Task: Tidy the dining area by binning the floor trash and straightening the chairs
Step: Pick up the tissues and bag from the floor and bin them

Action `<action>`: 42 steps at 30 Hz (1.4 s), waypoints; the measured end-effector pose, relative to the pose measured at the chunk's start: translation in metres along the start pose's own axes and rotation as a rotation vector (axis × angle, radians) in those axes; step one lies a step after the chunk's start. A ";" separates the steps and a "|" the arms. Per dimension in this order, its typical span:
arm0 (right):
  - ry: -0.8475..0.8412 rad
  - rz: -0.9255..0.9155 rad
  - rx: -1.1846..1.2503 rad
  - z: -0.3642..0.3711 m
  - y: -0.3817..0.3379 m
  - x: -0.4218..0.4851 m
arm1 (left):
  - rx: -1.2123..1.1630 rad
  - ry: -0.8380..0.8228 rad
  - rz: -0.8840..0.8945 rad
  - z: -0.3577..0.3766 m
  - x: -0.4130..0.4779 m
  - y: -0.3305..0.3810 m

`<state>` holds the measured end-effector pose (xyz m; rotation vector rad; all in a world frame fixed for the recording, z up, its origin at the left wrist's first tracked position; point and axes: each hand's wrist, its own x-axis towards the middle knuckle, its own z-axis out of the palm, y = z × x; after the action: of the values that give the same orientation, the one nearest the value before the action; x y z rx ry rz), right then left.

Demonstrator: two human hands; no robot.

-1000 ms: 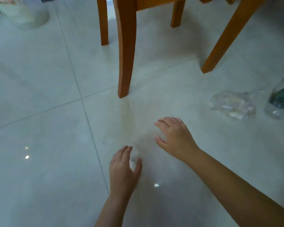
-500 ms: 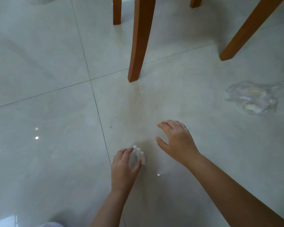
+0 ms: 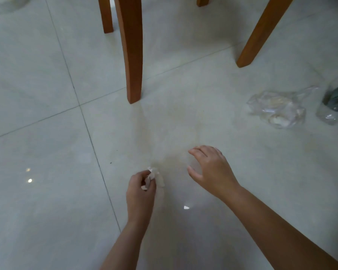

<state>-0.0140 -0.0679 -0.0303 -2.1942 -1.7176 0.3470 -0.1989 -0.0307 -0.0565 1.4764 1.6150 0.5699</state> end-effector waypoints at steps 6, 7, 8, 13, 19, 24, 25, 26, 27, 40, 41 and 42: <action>0.072 0.093 -0.023 -0.014 0.034 0.005 | -0.117 -0.050 -0.003 0.027 0.018 0.043; 0.085 0.107 -0.028 -0.018 0.039 0.007 | -0.112 -0.061 0.014 0.033 0.020 0.049; 0.099 0.121 -0.031 -0.020 0.045 0.008 | -0.101 -0.073 0.038 0.038 0.023 0.055; 0.187 0.185 -0.045 -0.037 0.078 0.014 | -0.116 -0.151 0.080 0.064 0.035 0.082; 0.298 0.222 -0.124 -0.058 0.123 0.024 | -0.068 -0.216 0.085 0.098 0.045 0.103; 0.298 0.305 -0.175 -0.071 0.166 0.039 | -0.032 -0.244 0.101 0.114 0.049 0.117; 0.280 0.342 -0.178 -0.072 0.175 0.042 | -0.030 -0.243 0.102 0.116 0.049 0.120; 0.275 0.374 -0.184 -0.073 0.184 0.044 | -0.034 -0.242 0.100 0.119 0.050 0.123; 0.283 0.395 -0.194 -0.074 0.192 0.045 | -0.039 -0.243 0.098 0.120 0.051 0.125; 0.271 0.573 0.037 -0.066 0.210 0.048 | -0.046 -0.324 0.075 0.127 0.050 0.138; 0.275 0.574 0.045 -0.065 0.207 0.048 | -0.046 -0.327 0.076 0.126 0.051 0.138; 0.276 0.571 0.049 -0.063 0.205 0.047 | -0.047 -0.327 0.075 0.125 0.051 0.138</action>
<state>0.2040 -0.0736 -0.0541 -2.5217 -0.9136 0.1997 -0.0152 0.0198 -0.0275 1.5122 1.2893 0.3811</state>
